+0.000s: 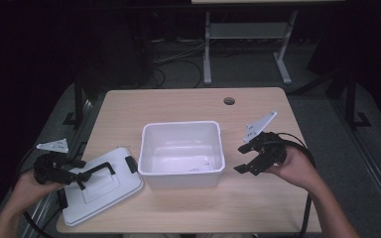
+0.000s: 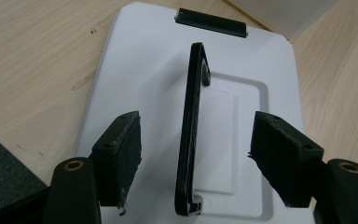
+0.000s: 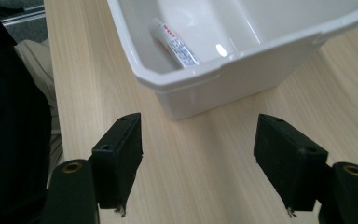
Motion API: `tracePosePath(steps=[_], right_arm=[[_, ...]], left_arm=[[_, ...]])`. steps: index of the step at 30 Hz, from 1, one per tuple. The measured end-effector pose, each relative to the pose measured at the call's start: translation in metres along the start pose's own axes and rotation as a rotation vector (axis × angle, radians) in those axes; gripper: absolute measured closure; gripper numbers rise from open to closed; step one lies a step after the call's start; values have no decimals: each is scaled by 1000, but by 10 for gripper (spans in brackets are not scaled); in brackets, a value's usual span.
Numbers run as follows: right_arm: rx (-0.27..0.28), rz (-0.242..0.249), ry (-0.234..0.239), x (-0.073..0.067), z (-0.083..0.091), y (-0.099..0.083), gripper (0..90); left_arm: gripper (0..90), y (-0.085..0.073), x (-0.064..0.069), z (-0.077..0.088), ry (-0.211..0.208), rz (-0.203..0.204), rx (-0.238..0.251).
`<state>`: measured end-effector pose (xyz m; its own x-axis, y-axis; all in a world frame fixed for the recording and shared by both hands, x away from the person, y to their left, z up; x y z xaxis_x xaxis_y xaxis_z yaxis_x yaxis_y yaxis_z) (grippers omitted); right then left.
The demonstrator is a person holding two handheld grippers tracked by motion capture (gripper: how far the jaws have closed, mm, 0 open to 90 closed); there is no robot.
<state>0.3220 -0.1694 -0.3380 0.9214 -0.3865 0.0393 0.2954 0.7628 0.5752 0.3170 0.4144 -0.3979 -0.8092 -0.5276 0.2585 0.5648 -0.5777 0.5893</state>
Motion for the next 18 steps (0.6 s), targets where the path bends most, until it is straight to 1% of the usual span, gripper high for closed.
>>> tracePosePath(steps=[3,9,15,18], right_arm=[[8,-10,3,-2,-3,-9,319],[5,-27,2,-5,-13,-26,306],[-4,-45,2,-8,-23,-40,301],[2,-49,1,-9,-28,-46,299]], left_arm=[[327,1,0,-1,0,3,1],[327,2,0,-2,2,0,-4],[329,2,0,-3,-1,-1,-3],[330,2,1,-3,-2,2,-1]])
Point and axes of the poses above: each handheld gripper's, and its own axes: z roughly backward along the jaws, y roughly out of its top, x roughly to its right, the point moved 1 cm from there along -z, roughly forward along the jaws, and after that the axes turned 6 degrees about -y, right-handed, at the moved point
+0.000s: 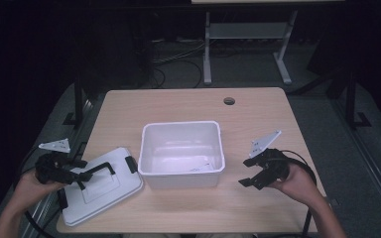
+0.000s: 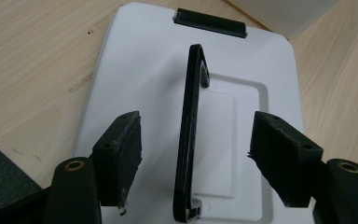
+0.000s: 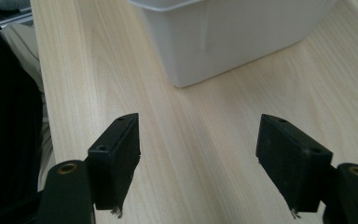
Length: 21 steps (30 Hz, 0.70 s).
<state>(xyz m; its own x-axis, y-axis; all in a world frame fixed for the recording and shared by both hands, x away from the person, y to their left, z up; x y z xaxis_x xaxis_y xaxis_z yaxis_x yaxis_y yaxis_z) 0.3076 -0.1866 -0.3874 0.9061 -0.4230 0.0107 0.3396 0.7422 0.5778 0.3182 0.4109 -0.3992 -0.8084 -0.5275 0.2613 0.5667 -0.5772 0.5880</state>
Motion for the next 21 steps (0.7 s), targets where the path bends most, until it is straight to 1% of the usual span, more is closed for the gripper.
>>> tracePosePath(steps=[3,10,12,15,21], right_arm=[[5,-11,9,-1,-5,-6,299],[-4,-34,4,-3,-16,-18,297],[-4,-29,-1,-4,-18,-21,297],[-8,-41,-5,-6,-20,-26,290],[8,-76,-8,-9,-24,-37,289]], left_arm=[[331,0,0,0,-1,2,-1],[331,-2,-1,1,-1,2,-4],[330,-2,-1,1,0,5,-3],[331,-2,-1,1,1,5,-6],[331,-3,-1,-1,-2,7,-5]])
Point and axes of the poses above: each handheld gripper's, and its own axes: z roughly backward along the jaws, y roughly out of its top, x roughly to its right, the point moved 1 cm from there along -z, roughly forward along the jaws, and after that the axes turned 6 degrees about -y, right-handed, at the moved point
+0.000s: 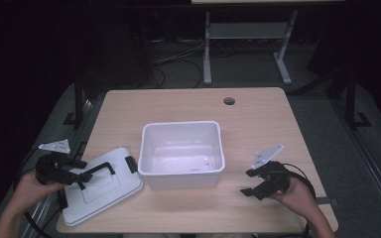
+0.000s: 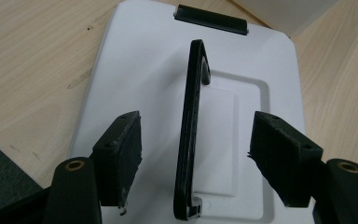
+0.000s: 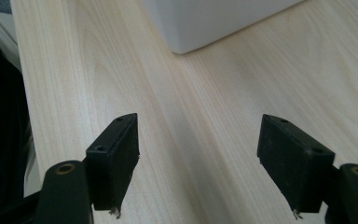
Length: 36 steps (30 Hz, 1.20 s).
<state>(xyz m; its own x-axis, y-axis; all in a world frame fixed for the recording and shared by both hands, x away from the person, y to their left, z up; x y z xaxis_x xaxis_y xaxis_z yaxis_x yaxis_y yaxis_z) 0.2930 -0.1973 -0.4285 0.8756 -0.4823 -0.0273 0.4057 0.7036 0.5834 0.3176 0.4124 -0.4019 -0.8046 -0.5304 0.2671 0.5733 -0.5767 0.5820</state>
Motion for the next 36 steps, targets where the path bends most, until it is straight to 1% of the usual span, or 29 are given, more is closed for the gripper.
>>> tracePosePath(steps=[3,7,8,10,14,17,19,21,24,28,30,36], right_arm=[[0,10,-11,-2,-3,-3,289],[-8,3,-13,-6,-6,-6,286],[-10,9,-20,-6,-6,-7,286],[9,9,-21,-7,-5,-8,286],[17,4,-27,-9,-4,-10,286],[20,9,-32,-11,-5,-12,285],[19,1,-26,-12,-5,-13,284],[18,7,-31,-12,-6,-13,284],[20,0,-26,-13,-6,-14,284],[15,10,-25,-14,-7,-14,283],[16,12,-26,-15,-7,-13,283],[15,15,-30,-16,-6,-13,283]], left_arm=[[331,0,0,-1,-4,-1,-2],[331,1,0,-1,-5,-3,-7],[331,1,0,-1,-6,-2,-6],[333,0,0,-2,-10,-2,-6],[348,-2,-2,-3,-15,0,-6],[375,-2,-2,-4,-19,2,-5],[401,-2,-2,-5,-20,-1,-10],[429,-1,-1,-5,-20,-10,-11],[472,2,-1,-5,-25,-24,-26],[518,6,-1,-6,-27,-34,-34],[534,7,-1,-6,-28,-38,-48],[583,9,-2,-10,-29,-39,-61]])
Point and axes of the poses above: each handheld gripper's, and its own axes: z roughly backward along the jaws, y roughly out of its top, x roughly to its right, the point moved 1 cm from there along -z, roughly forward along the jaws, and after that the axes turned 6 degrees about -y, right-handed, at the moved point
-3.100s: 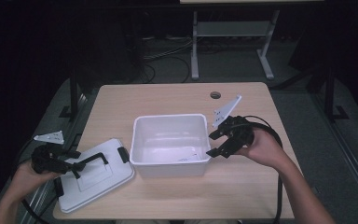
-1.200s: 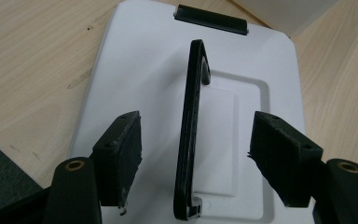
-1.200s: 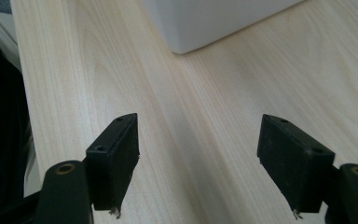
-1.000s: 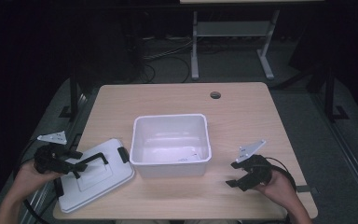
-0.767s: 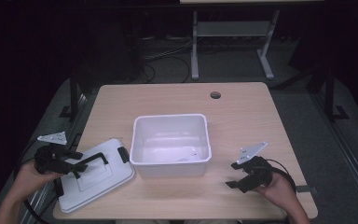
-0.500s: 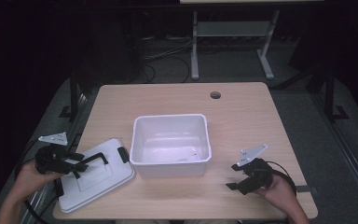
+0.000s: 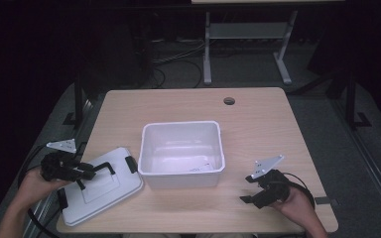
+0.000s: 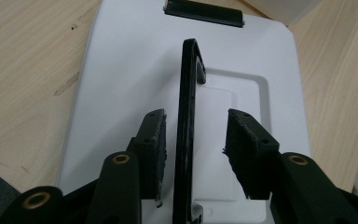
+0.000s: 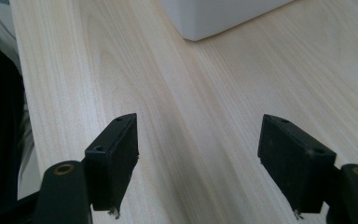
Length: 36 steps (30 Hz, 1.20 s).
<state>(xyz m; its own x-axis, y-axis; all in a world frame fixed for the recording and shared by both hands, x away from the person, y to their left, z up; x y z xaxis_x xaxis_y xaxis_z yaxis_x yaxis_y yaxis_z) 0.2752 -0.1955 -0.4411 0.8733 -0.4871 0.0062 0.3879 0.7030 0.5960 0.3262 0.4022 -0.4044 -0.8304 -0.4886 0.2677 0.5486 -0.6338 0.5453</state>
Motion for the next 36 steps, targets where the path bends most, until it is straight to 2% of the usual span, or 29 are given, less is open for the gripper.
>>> tracePosePath(steps=[18,21,29,36], right_arm=[[0,4,1,-1,0,-1,284],[4,13,-3,0,1,-2,284],[7,-5,-1,-1,2,-2,283],[5,-5,-3,-1,2,-3,282]], left_arm=[[727,7,-3,-6,-1,-15,-66],[743,8,-2,-6,0,-19,-82],[769,12,0,-6,0,-32,-98],[792,15,1,-7,8,-40,-135]])
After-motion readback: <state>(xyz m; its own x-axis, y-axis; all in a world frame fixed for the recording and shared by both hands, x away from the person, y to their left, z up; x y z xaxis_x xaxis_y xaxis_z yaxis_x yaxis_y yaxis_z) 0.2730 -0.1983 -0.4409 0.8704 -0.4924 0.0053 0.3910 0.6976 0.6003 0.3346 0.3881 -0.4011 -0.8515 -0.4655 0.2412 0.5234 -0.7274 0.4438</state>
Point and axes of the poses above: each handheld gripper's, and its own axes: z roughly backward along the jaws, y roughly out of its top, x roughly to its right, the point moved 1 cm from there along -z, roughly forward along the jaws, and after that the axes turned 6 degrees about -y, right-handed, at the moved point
